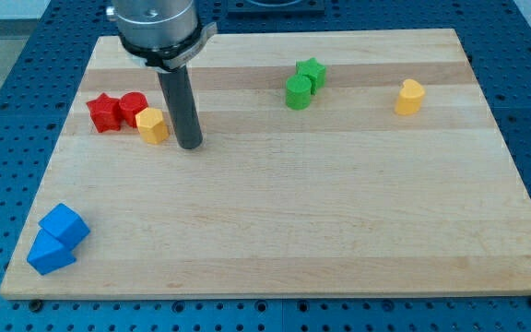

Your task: Push the yellow heart a bit to the left and down

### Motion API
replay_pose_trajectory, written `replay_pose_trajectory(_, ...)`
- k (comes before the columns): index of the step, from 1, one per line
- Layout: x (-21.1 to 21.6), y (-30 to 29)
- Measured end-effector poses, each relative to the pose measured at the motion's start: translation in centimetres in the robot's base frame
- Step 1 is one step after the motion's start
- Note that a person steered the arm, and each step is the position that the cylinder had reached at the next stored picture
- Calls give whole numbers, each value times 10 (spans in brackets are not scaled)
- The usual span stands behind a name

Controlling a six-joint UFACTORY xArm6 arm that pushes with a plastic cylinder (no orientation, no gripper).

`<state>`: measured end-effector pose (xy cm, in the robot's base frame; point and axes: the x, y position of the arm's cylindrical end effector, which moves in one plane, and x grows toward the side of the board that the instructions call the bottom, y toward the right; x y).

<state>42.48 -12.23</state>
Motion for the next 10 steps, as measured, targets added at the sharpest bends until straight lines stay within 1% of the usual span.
replay_pose_trajectory(1,1,-13)
replay_pose_trajectory(2,-23,-32)
replay_pose_trajectory(3,-29,-45)
replay_pose_trajectory(4,-25,-41)
replay_pose_trajectory(5,-10,0)
replay_pose_trajectory(6,6,82)
replay_pose_trajectory(7,11,166)
replay_pose_trajectory(9,13,330)
replay_pose_trajectory(10,12,401)
